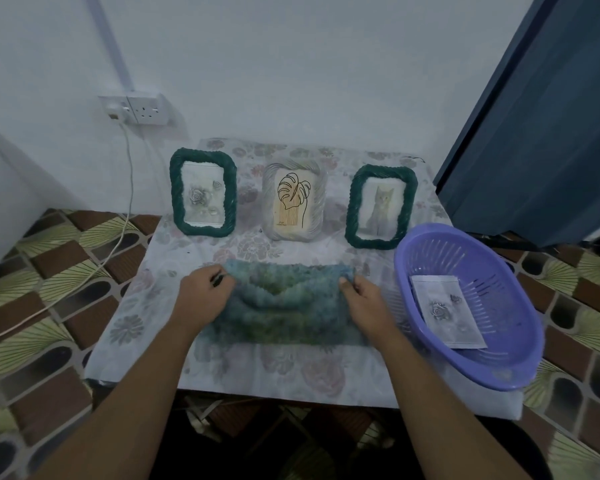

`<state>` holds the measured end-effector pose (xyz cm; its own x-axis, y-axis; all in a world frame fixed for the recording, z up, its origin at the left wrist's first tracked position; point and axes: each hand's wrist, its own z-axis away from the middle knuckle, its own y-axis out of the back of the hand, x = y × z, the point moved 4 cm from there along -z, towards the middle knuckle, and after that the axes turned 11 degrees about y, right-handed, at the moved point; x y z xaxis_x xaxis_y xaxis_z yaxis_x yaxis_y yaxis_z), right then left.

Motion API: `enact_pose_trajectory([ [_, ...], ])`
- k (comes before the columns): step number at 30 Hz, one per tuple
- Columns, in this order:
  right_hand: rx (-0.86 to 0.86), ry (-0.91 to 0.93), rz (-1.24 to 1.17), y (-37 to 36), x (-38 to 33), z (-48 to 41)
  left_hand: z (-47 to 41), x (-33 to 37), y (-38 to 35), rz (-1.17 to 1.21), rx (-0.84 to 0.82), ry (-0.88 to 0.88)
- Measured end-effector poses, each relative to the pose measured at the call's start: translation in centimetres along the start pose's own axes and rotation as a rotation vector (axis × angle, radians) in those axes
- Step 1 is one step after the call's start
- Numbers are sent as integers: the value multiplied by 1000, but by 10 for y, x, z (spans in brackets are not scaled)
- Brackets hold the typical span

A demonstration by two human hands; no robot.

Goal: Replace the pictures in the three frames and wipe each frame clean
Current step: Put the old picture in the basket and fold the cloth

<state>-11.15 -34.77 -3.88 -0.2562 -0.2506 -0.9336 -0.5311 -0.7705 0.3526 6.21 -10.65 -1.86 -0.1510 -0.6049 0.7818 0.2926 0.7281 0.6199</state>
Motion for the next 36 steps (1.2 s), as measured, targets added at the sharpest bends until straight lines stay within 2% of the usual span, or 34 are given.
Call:
enact_pose_trajectory([
  [4,99,38,111,2,0,-22,-23,1,-10,-91,78,72],
  [12,184,-81,288,-5,17,-55,-57,-7,-26,-196,101,124],
  [14,259,-9,445,-7,13,-55,-55,-7,-30,-344,190,99],
  [16,294,170,618,-14,2,-52,-47,0,-40,-456,234,10],
  [18,168,351,713,-31,-8,-50,-33,12,-59,-498,144,-172],
  [20,-42,430,769,-52,-6,-49,-20,15,-82,-560,-5,-303],
  [22,-221,441,841,-68,3,-47,-14,9,-98,-668,-111,-304],
  [24,-330,408,918,-74,15,-45,-15,-3,-104,-767,-163,-215],
  [26,-365,366,953,-72,25,-45,-18,-14,-101,-818,-155,-174],
  [31,-296,236,983,-50,35,-54,-26,-25,-83,-798,-121,-59],
  [36,-323,203,888,-38,37,-59,-27,-23,-76,-785,-102,0],
])
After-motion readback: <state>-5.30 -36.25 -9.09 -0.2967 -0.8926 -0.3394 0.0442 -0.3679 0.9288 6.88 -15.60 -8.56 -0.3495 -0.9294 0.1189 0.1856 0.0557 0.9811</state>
